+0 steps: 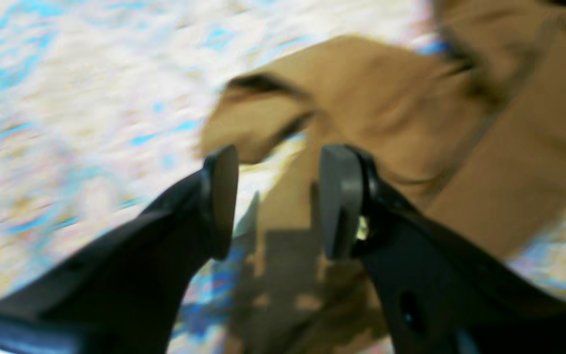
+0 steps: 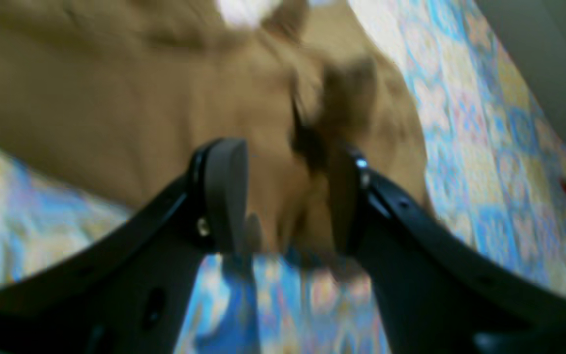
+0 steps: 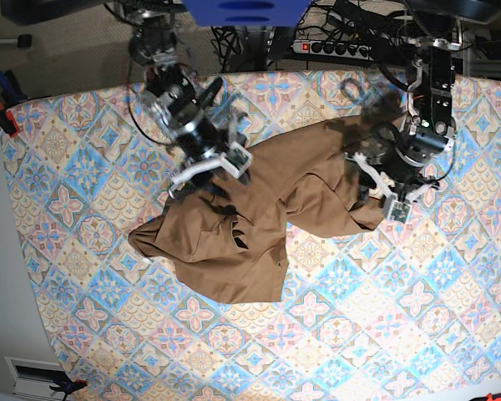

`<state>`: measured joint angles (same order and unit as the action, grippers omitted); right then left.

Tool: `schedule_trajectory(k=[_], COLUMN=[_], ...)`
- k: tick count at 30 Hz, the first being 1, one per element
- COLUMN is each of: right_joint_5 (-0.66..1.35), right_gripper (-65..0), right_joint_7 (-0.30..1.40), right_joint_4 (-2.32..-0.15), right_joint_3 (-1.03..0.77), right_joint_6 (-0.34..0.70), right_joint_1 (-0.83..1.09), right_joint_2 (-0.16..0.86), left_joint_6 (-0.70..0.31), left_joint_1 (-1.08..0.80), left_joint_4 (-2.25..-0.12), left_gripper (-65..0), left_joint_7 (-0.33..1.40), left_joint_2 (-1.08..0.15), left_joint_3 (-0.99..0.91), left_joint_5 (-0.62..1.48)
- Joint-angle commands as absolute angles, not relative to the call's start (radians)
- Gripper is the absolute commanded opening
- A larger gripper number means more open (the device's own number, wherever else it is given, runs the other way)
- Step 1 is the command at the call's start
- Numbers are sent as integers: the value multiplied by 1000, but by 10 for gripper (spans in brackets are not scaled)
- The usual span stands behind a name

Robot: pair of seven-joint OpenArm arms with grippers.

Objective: Layout the t-shirt on the table in an organized manner, then fold the t-shirt properly
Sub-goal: 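Grasp another edge of the brown shirt with the right gripper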

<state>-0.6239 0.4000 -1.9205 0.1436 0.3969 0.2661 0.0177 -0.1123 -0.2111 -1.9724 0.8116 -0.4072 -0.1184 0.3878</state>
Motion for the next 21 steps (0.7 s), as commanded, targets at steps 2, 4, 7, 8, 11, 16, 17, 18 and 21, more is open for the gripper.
schedule_trajectory(k=[2,4,7,8,11,16,17,18,21], right_joint_5=[-651,-671,-674,-671,-670,-668,-668,-668,-661], right_gripper=[-391,-391,-391,-391,-394,-396,-396,-396,-396], right_joint_7=[381,381,406,435,486,490,490,490,489], right_joint_4=[-1940,-1940,-1940,-1940,-1940,-1914,-1902,-1890,-1868], right_joint_3=[140,140,139,140,139,137,137,137,140], right_joint_6=[371,371,395,410,469,479,481,481,483], right_joint_1=[216,197,171,159,99,31,22,12,-8], right_joint_2=[15,15,13,13,12,12,12,12,12], left_joint_6=[-108,-110,-110,-110,-110,-110,-110,-110,-110], left_joint_1=[-213,-214,-214,-214,-214,-211,-213,-213,-213], left_joint_4=[-1991,-1991,-1991,-1991,-1989,-1989,-1989,-1989,-1988], left_gripper=[-381,-381,-381,-381,-381,-381,-381,-381,-381], left_joint_7=[800,800,800,800,800,800,800,800,800], left_joint_2=[-394,-380,-380,-380,-380,-380,-380,-380,-380], left_joint_3=[-159,-171,-168,-168,-168,-168,-168,-168,-168], left_joint_5=[374,372,372,372,372,374,374,372,372])
